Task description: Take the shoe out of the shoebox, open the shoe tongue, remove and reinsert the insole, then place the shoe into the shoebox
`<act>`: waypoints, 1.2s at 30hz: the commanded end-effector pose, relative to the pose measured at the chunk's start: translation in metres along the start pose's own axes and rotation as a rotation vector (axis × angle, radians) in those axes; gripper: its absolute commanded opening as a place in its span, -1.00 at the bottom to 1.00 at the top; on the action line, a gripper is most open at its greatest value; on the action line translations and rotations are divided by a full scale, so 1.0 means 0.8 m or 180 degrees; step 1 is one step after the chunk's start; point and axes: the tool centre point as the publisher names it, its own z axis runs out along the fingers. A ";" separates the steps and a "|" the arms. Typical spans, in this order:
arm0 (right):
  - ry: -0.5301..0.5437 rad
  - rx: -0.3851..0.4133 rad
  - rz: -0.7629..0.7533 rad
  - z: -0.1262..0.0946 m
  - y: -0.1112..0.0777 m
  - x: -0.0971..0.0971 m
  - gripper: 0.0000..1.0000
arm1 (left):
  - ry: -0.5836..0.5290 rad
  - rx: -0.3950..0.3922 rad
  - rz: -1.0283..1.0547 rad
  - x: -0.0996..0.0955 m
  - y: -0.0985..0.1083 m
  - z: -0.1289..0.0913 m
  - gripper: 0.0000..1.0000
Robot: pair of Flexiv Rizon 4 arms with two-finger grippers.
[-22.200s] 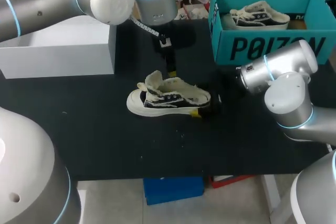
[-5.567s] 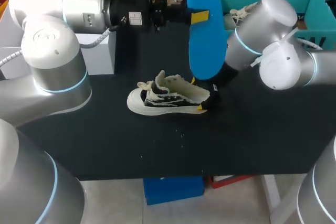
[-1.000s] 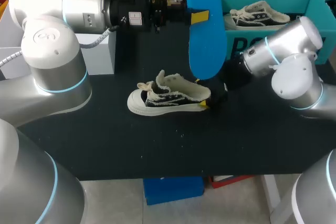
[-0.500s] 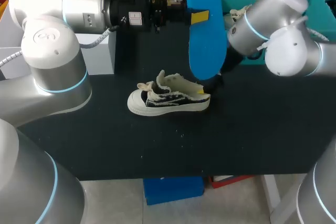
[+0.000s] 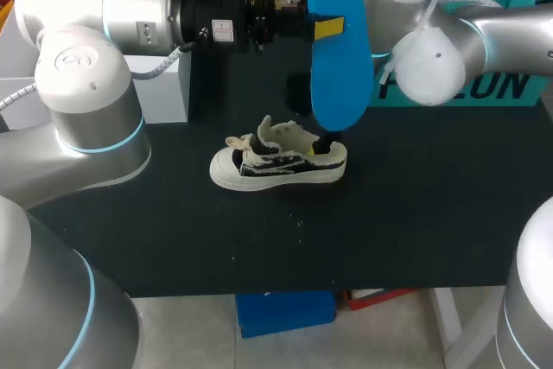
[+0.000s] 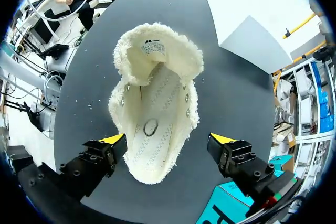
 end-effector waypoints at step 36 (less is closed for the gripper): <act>0.0397 0.0498 -0.0186 0.058 0.049 -0.027 1.00 | -0.0011 -0.0001 0.0003 0.001 0.001 0.001 -1.00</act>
